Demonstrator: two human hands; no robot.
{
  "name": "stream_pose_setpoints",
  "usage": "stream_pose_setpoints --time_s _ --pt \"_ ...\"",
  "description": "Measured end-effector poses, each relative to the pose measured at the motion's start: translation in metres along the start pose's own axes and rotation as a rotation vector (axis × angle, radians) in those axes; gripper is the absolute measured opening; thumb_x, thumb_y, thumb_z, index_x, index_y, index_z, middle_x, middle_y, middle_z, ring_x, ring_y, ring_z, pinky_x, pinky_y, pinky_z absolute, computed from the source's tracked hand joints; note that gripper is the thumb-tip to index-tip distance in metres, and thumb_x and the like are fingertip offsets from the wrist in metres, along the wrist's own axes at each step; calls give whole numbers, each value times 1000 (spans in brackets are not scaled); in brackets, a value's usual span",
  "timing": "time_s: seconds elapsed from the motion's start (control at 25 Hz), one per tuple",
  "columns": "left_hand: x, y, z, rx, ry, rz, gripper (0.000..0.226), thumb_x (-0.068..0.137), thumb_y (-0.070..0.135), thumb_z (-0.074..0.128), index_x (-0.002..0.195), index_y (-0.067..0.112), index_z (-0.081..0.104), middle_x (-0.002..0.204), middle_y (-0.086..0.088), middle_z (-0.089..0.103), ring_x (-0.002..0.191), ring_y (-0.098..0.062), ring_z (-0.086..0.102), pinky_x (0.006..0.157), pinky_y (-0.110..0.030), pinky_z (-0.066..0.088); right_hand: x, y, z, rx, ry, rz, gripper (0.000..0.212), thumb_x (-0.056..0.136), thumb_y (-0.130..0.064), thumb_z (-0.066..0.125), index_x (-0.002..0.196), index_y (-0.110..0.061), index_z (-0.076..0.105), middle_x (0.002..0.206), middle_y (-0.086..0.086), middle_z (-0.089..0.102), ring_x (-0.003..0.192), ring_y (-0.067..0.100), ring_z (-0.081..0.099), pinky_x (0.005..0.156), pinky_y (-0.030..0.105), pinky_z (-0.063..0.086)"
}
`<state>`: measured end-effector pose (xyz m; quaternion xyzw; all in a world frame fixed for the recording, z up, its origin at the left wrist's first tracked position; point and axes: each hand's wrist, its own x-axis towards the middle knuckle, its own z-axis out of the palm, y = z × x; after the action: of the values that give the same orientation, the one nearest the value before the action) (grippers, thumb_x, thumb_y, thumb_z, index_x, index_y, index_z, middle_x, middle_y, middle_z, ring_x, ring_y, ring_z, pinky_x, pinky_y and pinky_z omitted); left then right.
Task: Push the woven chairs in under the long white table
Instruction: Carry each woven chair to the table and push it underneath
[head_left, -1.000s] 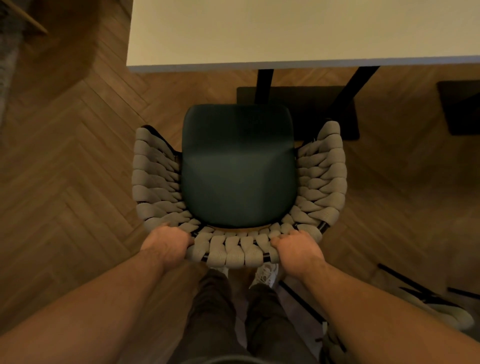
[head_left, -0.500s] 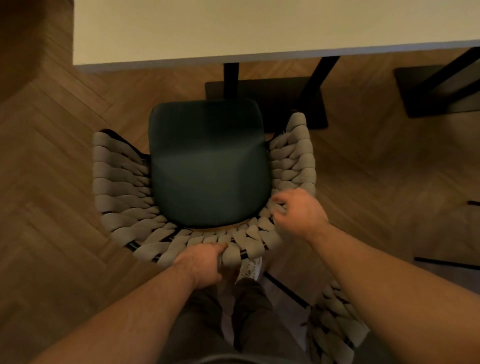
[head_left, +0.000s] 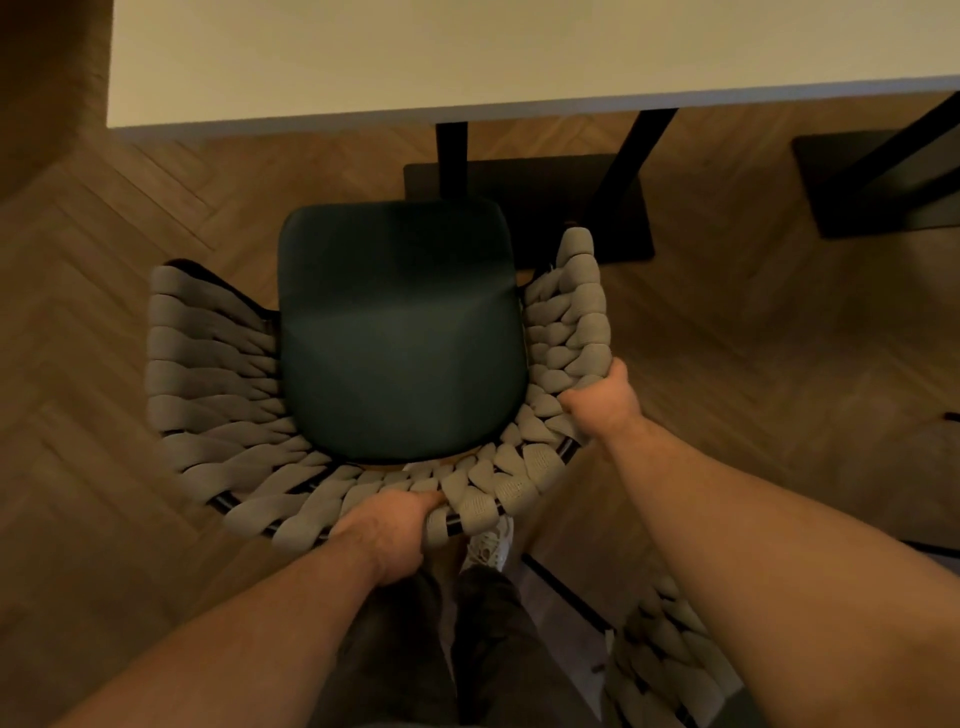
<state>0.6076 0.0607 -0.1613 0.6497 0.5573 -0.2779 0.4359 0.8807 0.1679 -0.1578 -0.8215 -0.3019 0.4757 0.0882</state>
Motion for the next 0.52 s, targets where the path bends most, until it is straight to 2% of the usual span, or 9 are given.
stream_pose_setpoints --time_s 0.08,0.28,0.4,0.52 --pt "-3 -1 -1 -17 16 10 67 88 18 70 142 52 49 129 11 64 119 -17 61 106 -41 51 3 -1 4 57 52 42 78 88 -12 79 152 -20 35 136 15 60 120 37 61 106 50 53" --pt "-14 -15 -8 -31 52 16 71 87 17 69 144 54 47 127 14 65 118 -15 63 104 -41 53 -9 -17 13 58 135 -23 65 88 -13 79 146 -20 49 120 7 65 100 25 58 89 37 50" --pt "-18 -20 -20 -66 67 22 73 88 18 69 144 56 44 125 16 65 116 -13 63 103 -41 54 -15 -37 13 103 163 -92 59 89 -11 76 143 -22 54 113 1 62 101 23 59 86 35 49" --pt "-13 -17 -34 -103 117 56 68 89 20 69 142 54 47 125 17 66 117 -13 63 104 -41 53 -12 -59 8 164 169 -148 58 91 -9 74 144 -22 55 118 0 64 108 24 61 92 36 52"
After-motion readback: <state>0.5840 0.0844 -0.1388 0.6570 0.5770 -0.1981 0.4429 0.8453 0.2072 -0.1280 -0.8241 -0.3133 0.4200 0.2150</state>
